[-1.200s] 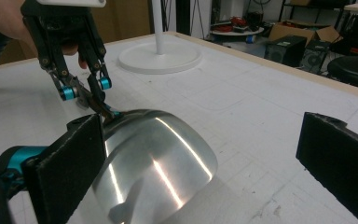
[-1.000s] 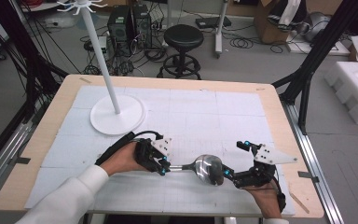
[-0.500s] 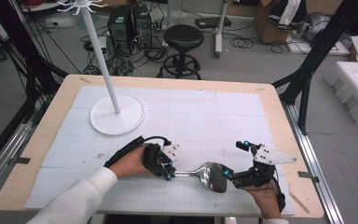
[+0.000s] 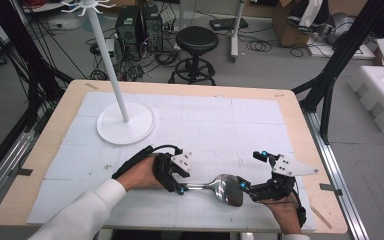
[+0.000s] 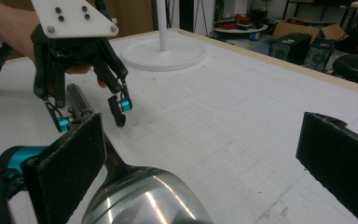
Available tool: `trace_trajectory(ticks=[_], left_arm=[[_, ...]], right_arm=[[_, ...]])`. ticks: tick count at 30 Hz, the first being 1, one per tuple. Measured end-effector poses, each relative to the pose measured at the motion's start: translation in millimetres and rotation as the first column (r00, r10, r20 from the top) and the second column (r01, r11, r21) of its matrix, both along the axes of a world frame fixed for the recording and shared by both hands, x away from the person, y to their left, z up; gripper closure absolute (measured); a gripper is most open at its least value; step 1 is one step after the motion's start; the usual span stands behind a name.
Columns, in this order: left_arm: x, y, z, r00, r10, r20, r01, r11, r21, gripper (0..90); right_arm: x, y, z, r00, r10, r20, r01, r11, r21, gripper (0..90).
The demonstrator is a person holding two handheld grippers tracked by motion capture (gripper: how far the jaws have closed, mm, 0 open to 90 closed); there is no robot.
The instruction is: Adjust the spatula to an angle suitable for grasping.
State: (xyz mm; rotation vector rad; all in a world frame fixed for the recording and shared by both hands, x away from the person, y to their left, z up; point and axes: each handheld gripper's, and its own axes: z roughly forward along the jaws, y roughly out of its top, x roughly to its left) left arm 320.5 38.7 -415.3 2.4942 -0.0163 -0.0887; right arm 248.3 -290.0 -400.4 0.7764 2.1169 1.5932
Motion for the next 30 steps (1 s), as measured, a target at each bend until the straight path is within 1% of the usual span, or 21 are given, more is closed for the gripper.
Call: trace_trajectory(ticks=[4,5,6,8,10,11,13,14,15,16,17,18,19,20,22,23,24,25,26,29,30], left_arm=[[-3.8,13.6,14.0,0.9969,0.066,0.042,-0.063,0.9950,-0.078,21.6],[-3.8,13.6,14.0,0.9969,0.066,0.042,-0.063,0.9950,-0.078,18.4],[-3.5,23.2,20.4,0.9943,0.102,0.031,-0.098,0.9882,-0.118,15.5],[-3.4,33.4,26.3,0.9898,0.142,0.015,-0.138,0.9788,-0.151,5.4],[-5.1,44.6,31.9,0.9833,0.179,0.034,-0.170,0.9686,-0.181,1.7],[-5.8,50.9,35.1,0.9821,0.185,0.035,-0.175,0.9650,-0.195,1.7],[-9.3,63.1,40.0,0.9771,0.211,0.028,-0.199,0.9523,-0.231,1.7],[-9.3,63.1,40.0,0.9771,0.211,0.028,-0.199,0.9523,-0.231,1.7],[-14.0,77.2,43.8,0.9726,0.229,0.039,-0.211,0.9398,-0.269,1.7],[-15.5,82.5,44.6,0.9697,0.240,0.042,-0.220,0.9358,-0.275,1.7],[-15.5,82.5,44.6,0.9697,0.240,0.042,-0.220,0.9358,-0.275,1.7],[-19.0,96.7,45.3,0.9604,0.275,0.044,-0.249,0.9183,-0.308,1.7],[-19.0,96.7,45.3,0.9604,0.275,0.044,-0.249,0.9183,-0.308,1.7],[-22.4,111.1,46.0,0.9492,0.311,0.045,-0.279,0.8984,-0.339,1.7],[-25.6,126.0,46.9,0.9391,0.342,0.031,-0.305,0.8729,-0.381,1.7],[-25.6,126.0,46.9,0.9391,0.342,0.031,-0.305,0.8729,-0.381,1.7],[-29.3,140.1,48.3,0.9289,0.369,0.028,-0.324,0.8474,-0.420,1.7],[-29.3,140.1,48.3,0.9289,0.369,0.028,-0.324,0.8474,-0.420,1.7],[-32.6,151.9,49.5,0.9234,0.383,0.029,-0.332,0.8347,-0.439,1.7],[-37.3,167.0,51.3,0.9105,0.413,0.017,-0.357,0.8065,-0.471,1.7],[-39.1,171.2,52.2,0.9032,0.429,0.019,-0.368,0.7967,-0.479,1.7]], right_arm=[[-0.6,0.3,0.5,1.0000,0.001,0.002,-0.001,1.000,-0.003,0.4],[-0.6,0.3,0.5,1.0000,0.001,0.002,-0.001,1.000,-0.003,0.4],[-0.9,1.0,0.3,1.0000,0.003,-0.003,-0.003,1.000,-0.004,0.4],[-1.0,1.2,0.2,1.0000,0.002,0.000,-0.002,1.000,-0.006,0.4],[-0.6,1.2,-0.3,1.0000,0.004,0.004,-0.004,1.000,-0.008,0.4],[-1.1,1.3,-0.5,1.0000,0.006,-0.006,-0.006,1.000,-0.009,0.3],[-0.8,0.7,-0.7,1.0000,0.004,-0.007,-0.004,1.000,-0.013,0.4],[-0.8,0.7,-0.7,1.0000,0.004,-0.007,-0.004,1.000,-0.013,0.4],[-0.7,-1.2,0.1,1.0000,-0.001,-0.008,0.001,1.000,-0.001,0.4],[-0.5,-2.0,0.7,1.0000,-0.002,-0.009,0.002,1.000,0.007,0.3],[-0.5,-2.0,0.7,1.0000,-0.002,-0.009,0.002,1.000,0.007,0.3],[-0.3,-3.2,2.1,1.0000,-0.001,-0.008,0.001,1.000,0.014,0.3],[-0.3,-3.2,2.1,1.0000,-0.001,-0.008,0.001,1.000,0.014,0.3],[-0.3,-3.5,3.9,0.9998,-0.002,-0.020,0.003,1.000,0.008,0.3],[-0.5,-3.6,5.8,0.9998,-0.002,-0.017,0.002,1.000,0.004,0.3],[-0.5,-3.6,5.8,0.9998,-0.002,-0.017,0.002,1.000,0.004,0.3],[-0.9,-3.4,8.2,0.9998,-0.002,-0.019,0.003,1.000,0.007,0.4],[-0.9,-3.4,8.2,0.9998,-0.002,-0.019,0.003,1.000,0.007,0.4],[-0.5,-3.4,10.2,0.9999,-0.002,-0.010,0.002,1.000,0.011,0.4],[0.2,-3.1,11.5,0.9999,-0.006,-0.011,0.006,1.000,0.007,0.3],[0.6,-3.3,11.6,0.9999,-0.005,-0.014,0.006,1.000,0.007,0.3]])
